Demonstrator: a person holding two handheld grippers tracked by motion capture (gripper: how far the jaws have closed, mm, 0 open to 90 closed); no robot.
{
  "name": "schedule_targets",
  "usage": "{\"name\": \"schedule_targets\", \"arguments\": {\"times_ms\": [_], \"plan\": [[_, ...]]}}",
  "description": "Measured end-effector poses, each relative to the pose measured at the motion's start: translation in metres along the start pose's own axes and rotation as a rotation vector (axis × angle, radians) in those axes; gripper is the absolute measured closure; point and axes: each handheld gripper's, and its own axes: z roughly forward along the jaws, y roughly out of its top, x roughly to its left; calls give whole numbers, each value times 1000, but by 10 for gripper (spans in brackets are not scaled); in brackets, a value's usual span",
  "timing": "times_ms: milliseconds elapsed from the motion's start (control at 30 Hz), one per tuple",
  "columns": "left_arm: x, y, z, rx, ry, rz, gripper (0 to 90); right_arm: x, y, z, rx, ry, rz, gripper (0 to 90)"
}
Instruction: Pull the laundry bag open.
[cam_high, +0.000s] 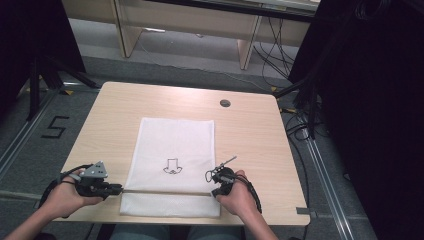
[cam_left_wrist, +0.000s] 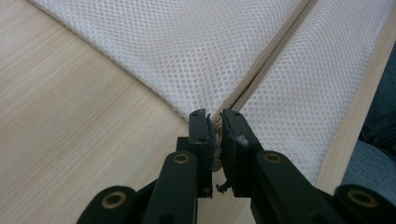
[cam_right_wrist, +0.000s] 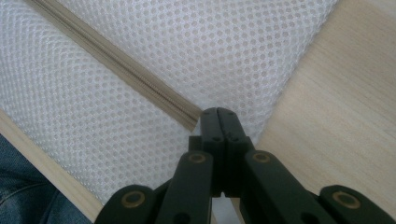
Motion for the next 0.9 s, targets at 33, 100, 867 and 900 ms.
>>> {"name": "schedule_targets", "arguments": {"times_ms": [33,100,867,900], "plan": [[0,0,0,-1,2,-3,825,0,0,0,1,0,1,900],[0,0,1,-10,-1,-13,825,0,0,0,1,0,1,900],[2,4,3,-85,33,23,519,1,-4,-4,-38,55,-3,717],[1,5,4,-124,25,0,497,3,-4,-4,-39,49,2,694]]}}
